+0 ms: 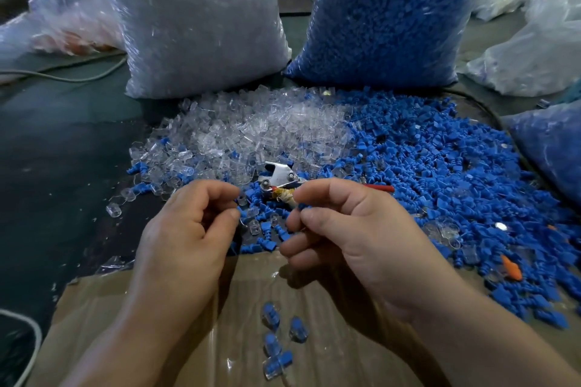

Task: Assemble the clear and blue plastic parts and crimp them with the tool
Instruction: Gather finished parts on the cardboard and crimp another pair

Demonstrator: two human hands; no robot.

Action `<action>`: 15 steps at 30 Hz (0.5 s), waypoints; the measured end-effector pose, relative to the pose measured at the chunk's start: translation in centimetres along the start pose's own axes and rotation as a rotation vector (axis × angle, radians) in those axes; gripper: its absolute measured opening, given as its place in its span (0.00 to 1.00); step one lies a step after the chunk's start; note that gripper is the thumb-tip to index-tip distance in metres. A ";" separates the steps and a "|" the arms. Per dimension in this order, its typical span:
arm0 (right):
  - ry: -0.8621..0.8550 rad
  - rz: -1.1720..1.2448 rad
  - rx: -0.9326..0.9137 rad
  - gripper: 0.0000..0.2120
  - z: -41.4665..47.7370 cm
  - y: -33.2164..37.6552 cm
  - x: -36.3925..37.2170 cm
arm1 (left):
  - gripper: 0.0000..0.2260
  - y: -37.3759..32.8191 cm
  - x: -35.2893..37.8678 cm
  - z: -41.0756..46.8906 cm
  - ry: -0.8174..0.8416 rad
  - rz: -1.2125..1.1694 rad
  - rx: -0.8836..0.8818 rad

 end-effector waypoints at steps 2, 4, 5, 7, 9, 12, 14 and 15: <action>-0.010 -0.075 -0.035 0.07 0.1 0.2 -0.1 | 0.13 0.1 -0.1 0.0 -0.001 -0.007 -0.001; -0.018 -0.114 -0.054 0.05 0.1 0.4 -0.2 | 0.12 -0.5 0.1 -0.1 0.027 0.117 0.073; -0.023 -0.134 -0.060 0.04 0.1 0.5 -0.3 | 0.13 -0.9 0.2 -0.2 0.045 0.197 0.124; -0.035 -0.176 -0.075 0.06 0.2 0.6 -0.5 | 0.14 -1.3 0.8 -0.3 0.068 0.344 0.207; -0.041 -0.248 -0.098 0.10 0.2 0.6 -0.5 | 0.11 -1.8 1.4 -0.4 0.090 0.447 0.271; -0.007 -0.446 -0.155 0.12 0.2 0.7 -0.4 | 0.11 -2.2 1.8 -0.6 0.110 0.525 0.321; 0.008 -0.551 -0.183 0.10 0.1 0.6 -0.3 | 0.09 -2.3 1.7 -0.5 0.115 0.549 0.323; 0.013 -0.576 -0.186 0.10 0.0 0.5 -0.3 | 0.08 -2.3 1.6 -0.5 0.119 0.551 0.315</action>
Point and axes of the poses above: each hand's wrist, its own z-axis towards the middle knuckle, its own x-axis out of the palm, y = z × x, the point moved 7 cm from there along z, towards the middle knuckle, and after that the axes turned 12 degrees about -x, right-handed, at the moved point
